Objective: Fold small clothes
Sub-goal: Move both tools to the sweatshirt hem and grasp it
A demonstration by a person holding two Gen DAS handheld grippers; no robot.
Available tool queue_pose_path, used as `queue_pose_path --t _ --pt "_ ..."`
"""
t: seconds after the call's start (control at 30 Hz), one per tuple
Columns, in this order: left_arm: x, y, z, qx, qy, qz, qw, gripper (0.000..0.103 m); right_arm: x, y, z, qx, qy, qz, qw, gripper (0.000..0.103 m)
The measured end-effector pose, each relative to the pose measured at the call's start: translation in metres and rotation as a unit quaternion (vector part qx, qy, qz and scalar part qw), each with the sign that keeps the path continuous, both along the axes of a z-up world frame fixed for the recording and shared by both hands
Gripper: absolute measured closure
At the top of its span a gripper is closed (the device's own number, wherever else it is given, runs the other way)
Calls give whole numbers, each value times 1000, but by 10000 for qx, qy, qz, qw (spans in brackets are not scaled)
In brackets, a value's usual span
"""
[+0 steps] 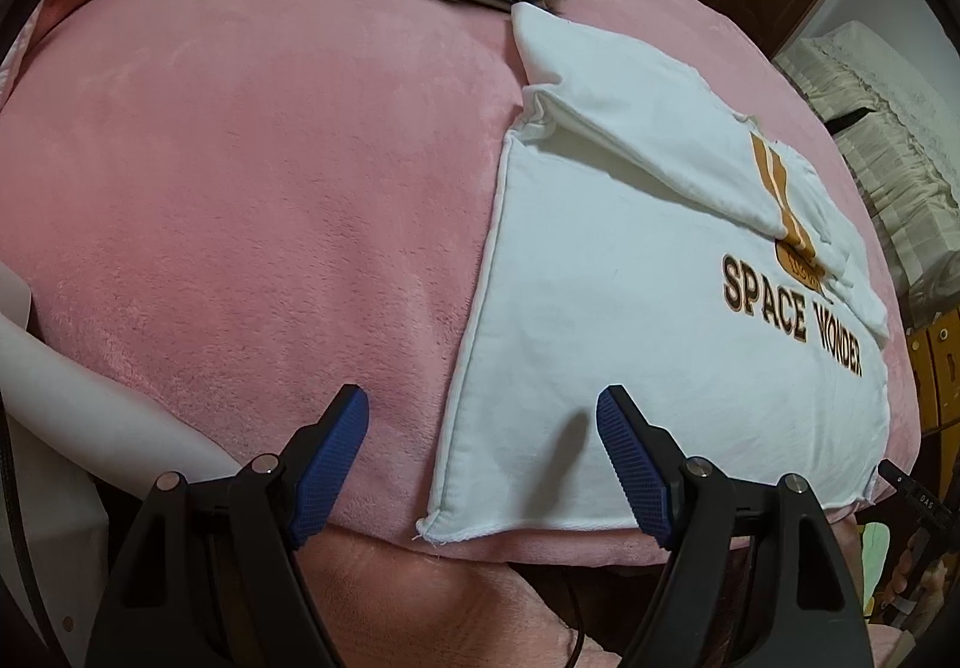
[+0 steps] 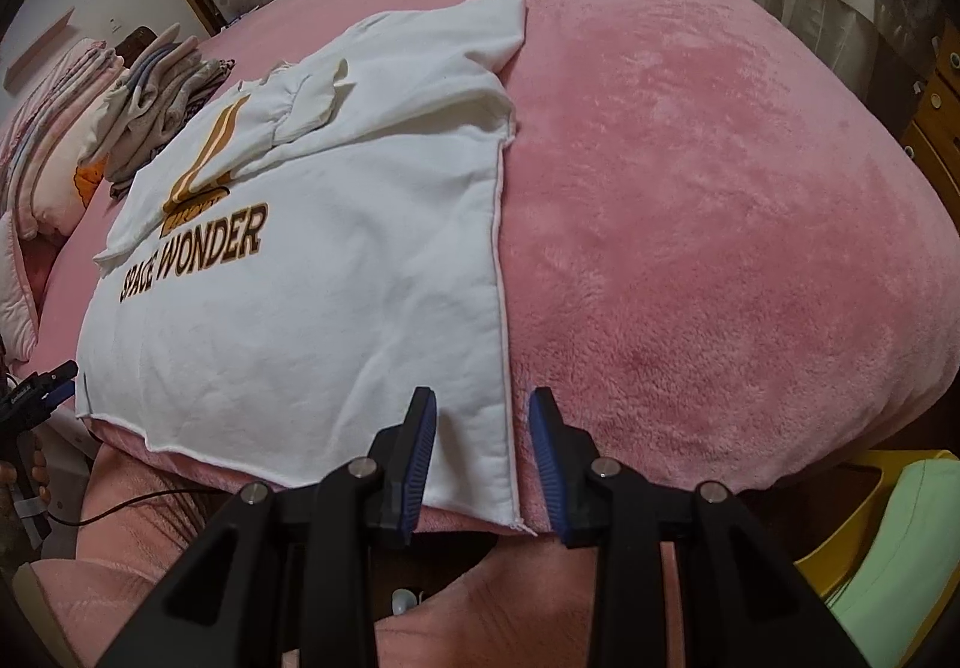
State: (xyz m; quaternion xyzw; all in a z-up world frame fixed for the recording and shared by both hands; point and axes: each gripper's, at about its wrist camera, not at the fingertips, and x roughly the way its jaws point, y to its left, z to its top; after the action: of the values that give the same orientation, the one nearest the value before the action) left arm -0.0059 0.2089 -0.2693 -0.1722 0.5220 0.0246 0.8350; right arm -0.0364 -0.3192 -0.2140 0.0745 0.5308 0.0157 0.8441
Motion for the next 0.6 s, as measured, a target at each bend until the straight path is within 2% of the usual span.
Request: queue_pose_path --t 0.37,0.6 --pt "-1 -3 -13 -106 181 -160 9997 26 2 -2 -19 227 259 35 9994 71" --pt "-6 8 -23 -489 136 -237 9984 26 3 -9 -28 515 361 -28 9980 70"
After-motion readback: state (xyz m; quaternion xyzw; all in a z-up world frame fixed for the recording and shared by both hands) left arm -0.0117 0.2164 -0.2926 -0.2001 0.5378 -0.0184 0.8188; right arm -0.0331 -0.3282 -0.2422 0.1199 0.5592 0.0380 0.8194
